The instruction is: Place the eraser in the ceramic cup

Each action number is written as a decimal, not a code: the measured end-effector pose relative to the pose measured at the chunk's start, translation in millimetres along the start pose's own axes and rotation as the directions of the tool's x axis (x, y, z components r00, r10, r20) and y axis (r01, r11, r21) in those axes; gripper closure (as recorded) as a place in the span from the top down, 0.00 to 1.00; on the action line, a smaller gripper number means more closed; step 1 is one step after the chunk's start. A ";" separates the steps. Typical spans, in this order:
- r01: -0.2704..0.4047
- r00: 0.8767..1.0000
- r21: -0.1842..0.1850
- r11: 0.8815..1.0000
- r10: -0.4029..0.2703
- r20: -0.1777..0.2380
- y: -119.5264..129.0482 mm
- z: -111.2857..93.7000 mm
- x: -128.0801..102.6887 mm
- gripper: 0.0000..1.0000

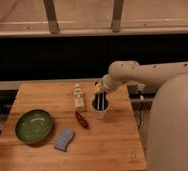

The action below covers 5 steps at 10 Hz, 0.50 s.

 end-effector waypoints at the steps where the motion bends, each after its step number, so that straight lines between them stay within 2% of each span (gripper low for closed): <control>1: 0.001 1.000 -0.004 1.000 -0.001 0.005 0.8 -0.9 0.4 0.78; 5: 0.009 1.000 -0.016 1.000 -0.008 0.022 5.4 -4.0 -3.0 0.79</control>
